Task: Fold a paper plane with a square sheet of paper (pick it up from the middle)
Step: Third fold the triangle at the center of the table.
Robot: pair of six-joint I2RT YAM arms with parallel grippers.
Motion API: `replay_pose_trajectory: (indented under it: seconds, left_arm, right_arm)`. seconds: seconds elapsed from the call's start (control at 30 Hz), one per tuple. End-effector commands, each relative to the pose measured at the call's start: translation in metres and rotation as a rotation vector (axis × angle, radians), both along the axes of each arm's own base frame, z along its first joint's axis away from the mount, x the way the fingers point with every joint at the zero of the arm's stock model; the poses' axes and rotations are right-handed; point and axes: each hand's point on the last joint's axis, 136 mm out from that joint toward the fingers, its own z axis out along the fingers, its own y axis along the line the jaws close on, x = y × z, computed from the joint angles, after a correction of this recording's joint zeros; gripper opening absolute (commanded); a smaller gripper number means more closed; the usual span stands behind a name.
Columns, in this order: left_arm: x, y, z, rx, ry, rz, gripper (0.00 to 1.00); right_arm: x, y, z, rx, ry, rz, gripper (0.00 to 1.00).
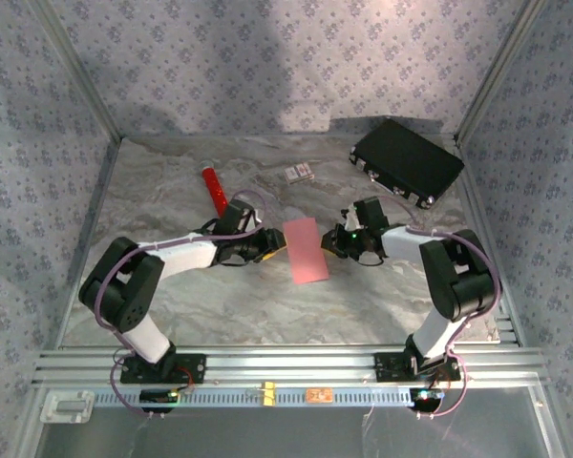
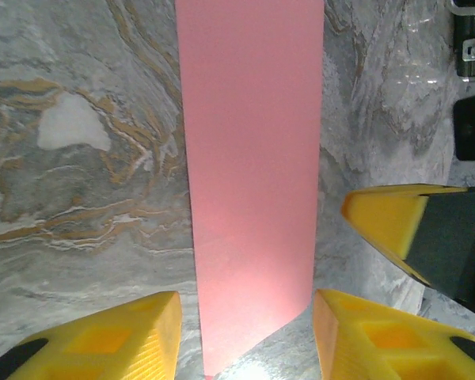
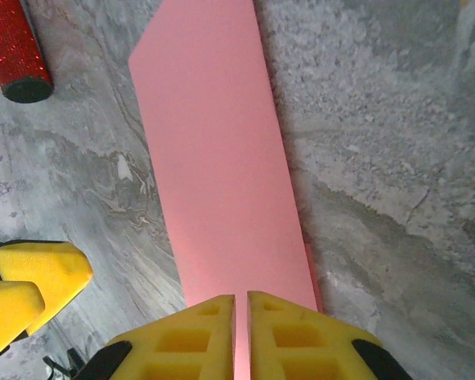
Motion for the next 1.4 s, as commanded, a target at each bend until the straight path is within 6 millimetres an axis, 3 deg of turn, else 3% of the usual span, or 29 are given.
replay_pose_trajectory:
  seconds: [0.0, 0.13, 0.3, 0.4, 0.73, 1.37]
  left_arm:
    - [0.005, -0.014, 0.014, -0.061, -0.021, -0.024, 0.47]
    - [0.005, -0.015, 0.011, -0.059, -0.011, -0.028, 0.48]
    - [0.005, -0.019, 0.004, -0.065, 0.007, -0.042, 0.49]
    - [0.006, -0.021, 0.0, -0.064, 0.02, -0.048, 0.49]
    - [0.013, -0.031, -0.016, -0.063, 0.065, -0.05, 0.44]
    - [0.003, -0.036, -0.045, 0.019, 0.169, -0.057, 0.42]
  right_arm:
    - [0.006, 0.013, 0.004, 0.06, 0.0, 0.041, 0.13]
    - [0.004, 0.012, -0.01, 0.047, 0.032, 0.051, 0.13]
    - [-0.011, 0.0, -0.04, -0.008, 0.109, 0.035, 0.12]
    - [-0.018, -0.005, -0.049, -0.016, 0.137, 0.01, 0.12]
    - [-0.026, -0.012, -0.057, -0.031, 0.2, -0.044, 0.11]
    - [-0.026, -0.015, -0.06, -0.052, 0.21, -0.052, 0.1]
